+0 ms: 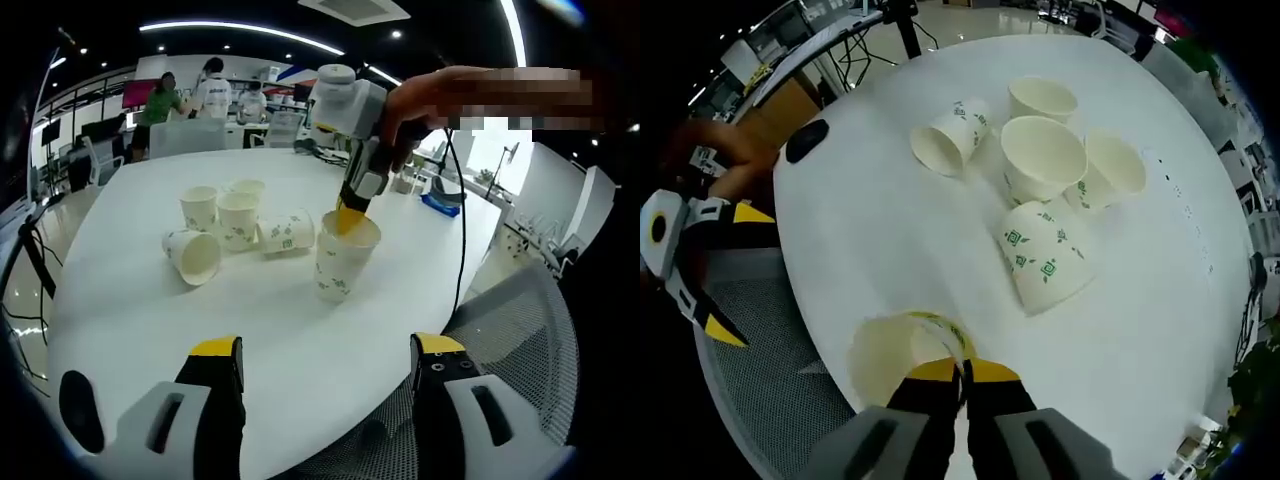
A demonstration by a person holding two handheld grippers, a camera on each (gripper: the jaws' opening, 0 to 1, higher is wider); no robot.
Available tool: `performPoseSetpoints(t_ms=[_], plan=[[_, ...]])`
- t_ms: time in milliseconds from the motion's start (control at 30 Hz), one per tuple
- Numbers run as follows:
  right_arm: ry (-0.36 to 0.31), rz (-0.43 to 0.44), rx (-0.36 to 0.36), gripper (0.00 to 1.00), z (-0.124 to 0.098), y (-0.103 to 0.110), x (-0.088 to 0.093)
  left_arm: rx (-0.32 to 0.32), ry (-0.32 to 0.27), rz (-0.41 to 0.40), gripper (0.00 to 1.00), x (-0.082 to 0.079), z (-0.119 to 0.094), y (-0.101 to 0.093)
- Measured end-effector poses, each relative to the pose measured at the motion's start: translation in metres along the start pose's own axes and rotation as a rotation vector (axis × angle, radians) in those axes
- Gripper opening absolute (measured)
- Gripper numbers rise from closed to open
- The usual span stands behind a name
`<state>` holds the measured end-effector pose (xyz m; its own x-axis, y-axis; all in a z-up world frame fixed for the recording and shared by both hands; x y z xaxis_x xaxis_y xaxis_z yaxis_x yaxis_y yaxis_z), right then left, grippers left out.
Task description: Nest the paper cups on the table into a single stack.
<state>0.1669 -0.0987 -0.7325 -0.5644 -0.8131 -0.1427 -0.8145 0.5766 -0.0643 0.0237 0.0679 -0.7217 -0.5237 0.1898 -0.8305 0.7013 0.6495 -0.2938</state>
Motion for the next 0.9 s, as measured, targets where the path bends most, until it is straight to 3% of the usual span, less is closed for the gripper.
performPoseSetpoints(t_ms=[533,900], plan=[[-0.014,-0.006,-0.005,0.06,-0.005,-0.001,0.003,0.000,0.004,0.001,0.67,0.000,0.000,0.000],[-0.071,0.040,-0.022,0.09,-0.018,-0.005,0.001,0.003,0.017,0.010,0.66,0.003,0.003,0.001]])
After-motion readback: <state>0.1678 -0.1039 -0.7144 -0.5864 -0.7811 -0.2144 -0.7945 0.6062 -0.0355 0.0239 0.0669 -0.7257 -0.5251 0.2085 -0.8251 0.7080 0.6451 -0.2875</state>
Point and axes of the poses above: the point that each gripper's makers call its tool centre point, and the gripper's own axes: z roughly forward along the fingers, y roughly to its left, x roughly out of its underside, the point moved 5 cm from there along -z, roughly backward along the fingers, and after that the axes turned 9 degrees about x, right-handed, at the moved point
